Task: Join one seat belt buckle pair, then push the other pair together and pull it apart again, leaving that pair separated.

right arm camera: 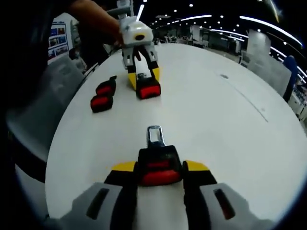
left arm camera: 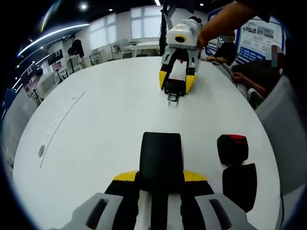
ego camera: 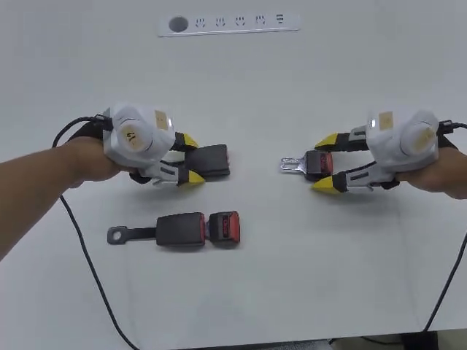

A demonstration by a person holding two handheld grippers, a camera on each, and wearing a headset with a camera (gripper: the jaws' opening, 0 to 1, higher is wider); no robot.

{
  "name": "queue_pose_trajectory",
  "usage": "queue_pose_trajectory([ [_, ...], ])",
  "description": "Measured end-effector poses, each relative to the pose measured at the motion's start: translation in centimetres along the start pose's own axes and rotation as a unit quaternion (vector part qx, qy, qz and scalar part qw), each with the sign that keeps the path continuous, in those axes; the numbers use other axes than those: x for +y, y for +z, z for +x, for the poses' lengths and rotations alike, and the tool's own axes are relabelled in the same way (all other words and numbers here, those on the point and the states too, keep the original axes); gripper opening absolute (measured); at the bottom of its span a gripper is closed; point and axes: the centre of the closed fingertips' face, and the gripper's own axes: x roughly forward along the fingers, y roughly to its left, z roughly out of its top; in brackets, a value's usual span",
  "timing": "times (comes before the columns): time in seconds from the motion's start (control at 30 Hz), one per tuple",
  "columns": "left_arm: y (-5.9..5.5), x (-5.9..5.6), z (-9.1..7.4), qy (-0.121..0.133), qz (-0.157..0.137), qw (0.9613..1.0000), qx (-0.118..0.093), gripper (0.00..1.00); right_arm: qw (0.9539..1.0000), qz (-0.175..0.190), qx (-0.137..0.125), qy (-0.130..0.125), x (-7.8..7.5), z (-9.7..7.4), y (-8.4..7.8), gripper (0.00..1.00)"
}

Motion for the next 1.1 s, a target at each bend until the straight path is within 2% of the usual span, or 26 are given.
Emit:
queue_pose_trajectory([
  [0.1, -0.1, -0.3, 0.4, -0.007, 0.018, 0.9998, 0.002, 0.34, 1.0000, 0.003, -0.002, 0.009, 0.3, 0.0, 0.0, 0.37],
  [0.23, -0.2, -0.5, 0.7, -0.016, 0.022, 0.9996, 0.002, 0.34, 0.9999, -0.006, -0.006, 0.013, 0.6, 0.0, -0.2, 0.37],
  [0.53, 0.3, -0.6, 0.6, -0.027, 0.033, 0.9991, -0.001, 0.34, 0.9995, 0.014, -0.021, 0.019, 0.9, -0.1, 0.1, 0.36],
  [1.1, 1.0, -0.4, 0.1, -0.040, 0.045, 0.9982, -0.005, 0.34, 0.9988, 0.004, -0.041, 0.028, 2.2, 2.2, 2.5, 0.36],
])
